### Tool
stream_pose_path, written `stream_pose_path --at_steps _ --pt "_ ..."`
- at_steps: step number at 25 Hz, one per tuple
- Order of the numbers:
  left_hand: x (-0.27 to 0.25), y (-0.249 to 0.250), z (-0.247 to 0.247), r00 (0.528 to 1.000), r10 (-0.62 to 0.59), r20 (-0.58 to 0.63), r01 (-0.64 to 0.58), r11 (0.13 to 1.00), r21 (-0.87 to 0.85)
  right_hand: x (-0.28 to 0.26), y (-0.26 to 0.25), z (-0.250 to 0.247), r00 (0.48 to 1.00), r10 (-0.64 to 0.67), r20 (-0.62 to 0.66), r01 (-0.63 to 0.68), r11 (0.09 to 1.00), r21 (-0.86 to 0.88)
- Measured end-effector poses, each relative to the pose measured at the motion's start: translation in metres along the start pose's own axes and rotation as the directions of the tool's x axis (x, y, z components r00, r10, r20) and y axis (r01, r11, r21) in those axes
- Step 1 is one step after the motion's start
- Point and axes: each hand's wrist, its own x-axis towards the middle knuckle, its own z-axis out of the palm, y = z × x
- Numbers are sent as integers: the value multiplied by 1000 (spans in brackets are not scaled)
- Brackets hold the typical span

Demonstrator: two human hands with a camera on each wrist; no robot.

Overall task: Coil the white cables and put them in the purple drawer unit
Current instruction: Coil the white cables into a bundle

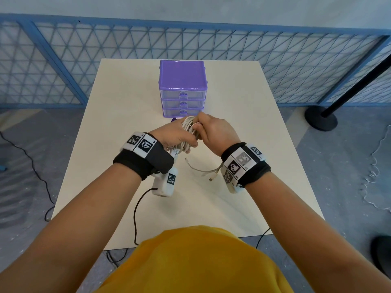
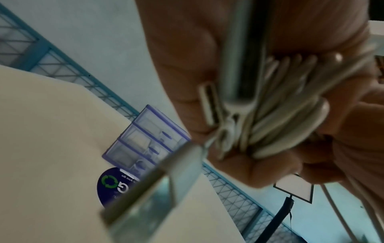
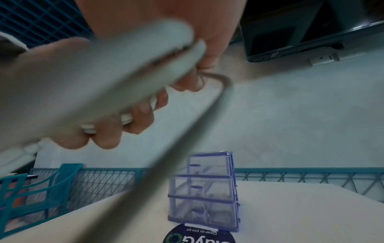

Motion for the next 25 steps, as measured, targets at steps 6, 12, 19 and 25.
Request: stream_pose_path --at_steps 6,12,19,25 --pt "-2 0 1 997 -77 -30 78 997 11 -3 -1 2 998 49 43 -53 993 102" --pt "-4 -4 -7 992 -83 -97 78 995 -55 -3 6 -2 987 149 57 -157 969 193" --pt "-4 -10 -3 990 -112 -86 93 977 -194 3 5 2 979 204 -6 -197 950 241" --pt "2 -11 -7 957 -154 -245 15 872 -490 3 5 8 944 324 -67 -287 902 321"
